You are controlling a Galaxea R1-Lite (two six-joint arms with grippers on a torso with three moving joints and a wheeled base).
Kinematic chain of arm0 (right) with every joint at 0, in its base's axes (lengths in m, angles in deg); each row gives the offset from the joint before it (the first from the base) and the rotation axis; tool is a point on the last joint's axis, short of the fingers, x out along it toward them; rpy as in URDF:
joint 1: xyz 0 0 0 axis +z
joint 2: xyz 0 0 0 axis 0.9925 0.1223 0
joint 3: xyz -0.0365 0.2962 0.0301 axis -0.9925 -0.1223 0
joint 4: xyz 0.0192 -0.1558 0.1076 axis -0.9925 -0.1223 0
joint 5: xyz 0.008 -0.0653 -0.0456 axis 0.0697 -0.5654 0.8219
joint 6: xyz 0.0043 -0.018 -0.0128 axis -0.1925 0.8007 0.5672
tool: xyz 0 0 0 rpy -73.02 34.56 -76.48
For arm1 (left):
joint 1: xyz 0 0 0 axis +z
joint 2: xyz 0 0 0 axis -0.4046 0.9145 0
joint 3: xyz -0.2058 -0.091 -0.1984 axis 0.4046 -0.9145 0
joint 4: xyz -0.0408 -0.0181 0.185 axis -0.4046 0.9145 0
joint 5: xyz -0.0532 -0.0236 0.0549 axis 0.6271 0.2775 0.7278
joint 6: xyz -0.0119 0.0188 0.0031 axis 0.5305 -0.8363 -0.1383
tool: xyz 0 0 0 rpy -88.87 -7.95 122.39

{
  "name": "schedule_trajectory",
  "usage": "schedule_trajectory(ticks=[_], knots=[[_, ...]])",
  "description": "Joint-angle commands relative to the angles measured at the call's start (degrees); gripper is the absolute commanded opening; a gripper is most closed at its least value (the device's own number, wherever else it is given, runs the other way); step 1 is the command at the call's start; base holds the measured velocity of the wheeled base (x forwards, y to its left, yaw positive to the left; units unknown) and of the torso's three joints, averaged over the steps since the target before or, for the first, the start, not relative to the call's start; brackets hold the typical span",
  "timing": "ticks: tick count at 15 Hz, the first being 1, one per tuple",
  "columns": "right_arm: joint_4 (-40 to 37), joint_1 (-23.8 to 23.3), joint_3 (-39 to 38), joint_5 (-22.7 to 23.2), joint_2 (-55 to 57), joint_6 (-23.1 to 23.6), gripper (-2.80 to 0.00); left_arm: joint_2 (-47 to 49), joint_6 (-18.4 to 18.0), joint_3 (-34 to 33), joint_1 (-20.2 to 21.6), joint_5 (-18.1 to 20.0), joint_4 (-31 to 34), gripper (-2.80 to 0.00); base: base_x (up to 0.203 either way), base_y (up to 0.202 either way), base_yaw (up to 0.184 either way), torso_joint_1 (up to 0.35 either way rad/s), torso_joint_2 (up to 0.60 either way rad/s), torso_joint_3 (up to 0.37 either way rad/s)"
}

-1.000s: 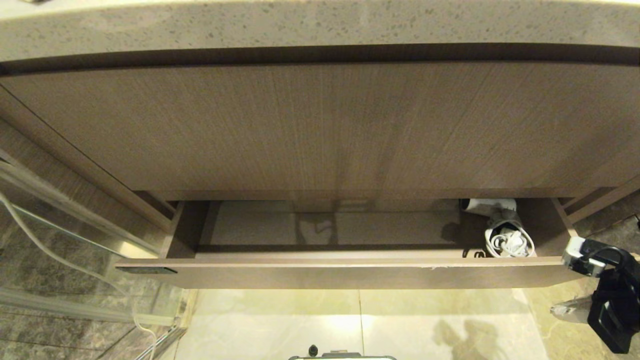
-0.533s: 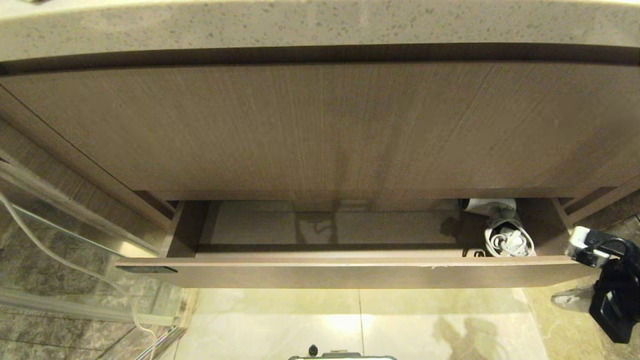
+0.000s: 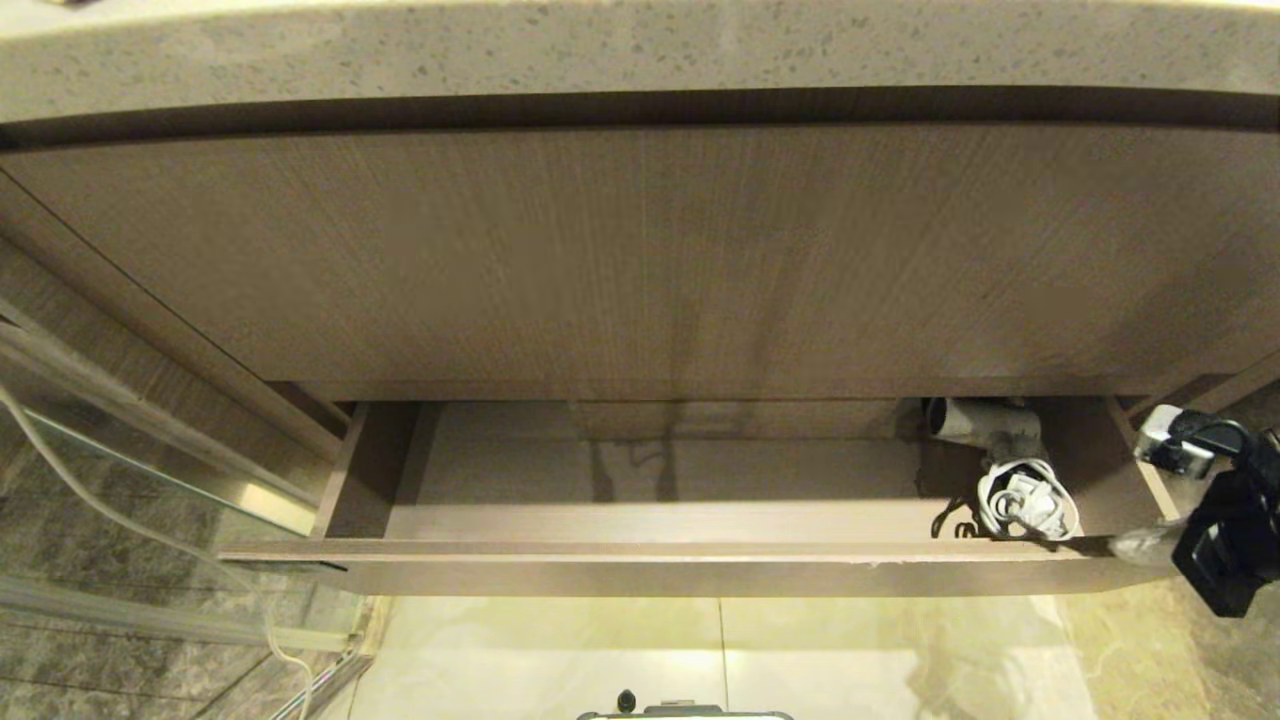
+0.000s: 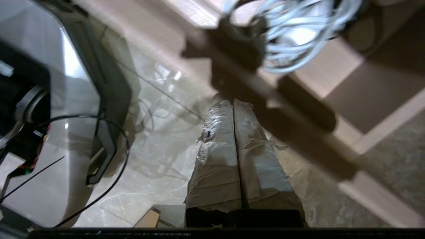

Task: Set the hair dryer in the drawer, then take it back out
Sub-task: Pull open the drawer

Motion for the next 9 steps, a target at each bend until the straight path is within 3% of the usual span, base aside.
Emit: schedule_trajectory(ticks=[1,9], knots=[[-0.01,-1.32,0.53,0.13,1.31,0.26,-2.80,-0.09,-0.02,0.00,0.00,0.00,0.01,-2.80,0.000,0.000,0.000,0.000,0.00,0.000],[0.74,-4.10,1.54,0.14,7.70,0.24,-2.80,0.00,-0.02,0.00,0.00,0.00,0.01,-2.80,0.000,0.000,0.000,0.000,0.00,0.000]])
